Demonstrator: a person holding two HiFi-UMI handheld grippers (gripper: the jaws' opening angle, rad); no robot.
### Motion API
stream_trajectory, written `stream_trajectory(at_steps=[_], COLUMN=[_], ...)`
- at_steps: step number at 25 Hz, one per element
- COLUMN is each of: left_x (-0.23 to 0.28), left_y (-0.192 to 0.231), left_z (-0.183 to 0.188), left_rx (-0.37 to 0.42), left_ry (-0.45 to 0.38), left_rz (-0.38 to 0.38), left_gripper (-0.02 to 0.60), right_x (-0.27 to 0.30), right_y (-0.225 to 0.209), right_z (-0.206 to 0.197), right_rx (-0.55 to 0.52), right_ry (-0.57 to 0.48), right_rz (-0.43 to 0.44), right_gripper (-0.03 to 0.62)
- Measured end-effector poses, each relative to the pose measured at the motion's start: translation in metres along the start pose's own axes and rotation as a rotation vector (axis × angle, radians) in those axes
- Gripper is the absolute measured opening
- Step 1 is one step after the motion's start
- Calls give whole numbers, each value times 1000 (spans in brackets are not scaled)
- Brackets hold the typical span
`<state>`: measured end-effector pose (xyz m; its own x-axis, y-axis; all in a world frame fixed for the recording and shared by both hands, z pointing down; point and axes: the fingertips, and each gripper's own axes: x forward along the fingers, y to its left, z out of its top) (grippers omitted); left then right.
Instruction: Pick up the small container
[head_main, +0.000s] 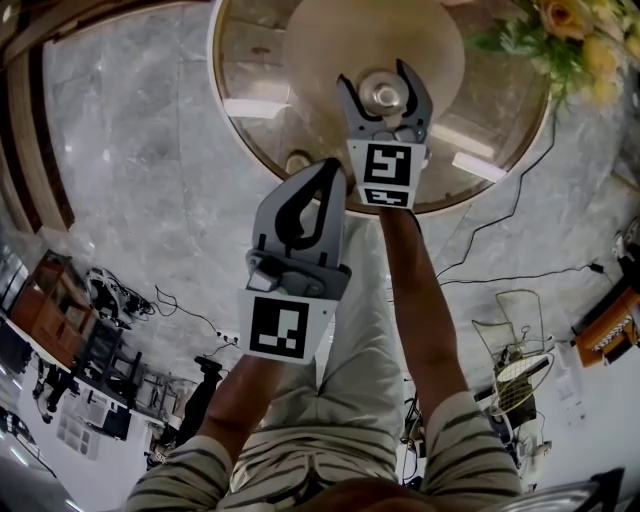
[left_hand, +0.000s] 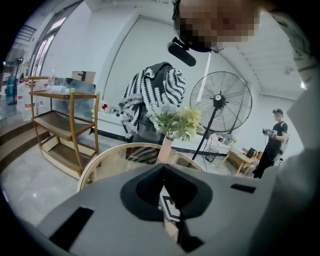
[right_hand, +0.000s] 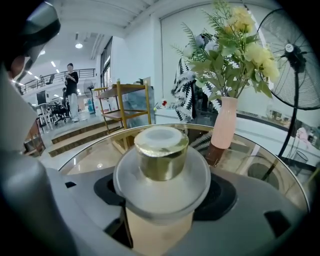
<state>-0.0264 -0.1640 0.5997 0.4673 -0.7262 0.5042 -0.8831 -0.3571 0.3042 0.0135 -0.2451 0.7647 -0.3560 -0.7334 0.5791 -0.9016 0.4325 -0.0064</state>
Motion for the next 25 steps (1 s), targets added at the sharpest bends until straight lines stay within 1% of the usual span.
stream_trajectory(at_steps=[2, 5, 8, 15, 18, 21, 25], left_x=[-1, -3, -4, -16, -23, -32, -48], left_y=[1, 3, 5, 9, 5, 2, -5], left_z=[1, 1, 2, 12, 24, 40, 64], left_rx=[-3, -5, -6, 28, 47, 58, 73], left_ry=[-2, -10, -13, -35, -48, -67, -101], left_rz=[5, 7, 6, 29, 32, 40, 40], left_gripper=[-2, -2, -2, -2, -2, -2, -2], right_x=[-1, -2, -6, -29, -51, -75, -109], right_y=[-1, 1, 1, -1, -5, -9, -10], right_z=[2, 2, 4, 18, 32, 46, 74], right_rx=[-7, -9, 16, 45, 47, 70, 94], right_ry=[-2, -6, -18, -34, -44, -46, -64], right_rz=[2, 6, 14, 15, 19, 17, 11], right_gripper=[325, 336, 339, 339, 341, 341, 342])
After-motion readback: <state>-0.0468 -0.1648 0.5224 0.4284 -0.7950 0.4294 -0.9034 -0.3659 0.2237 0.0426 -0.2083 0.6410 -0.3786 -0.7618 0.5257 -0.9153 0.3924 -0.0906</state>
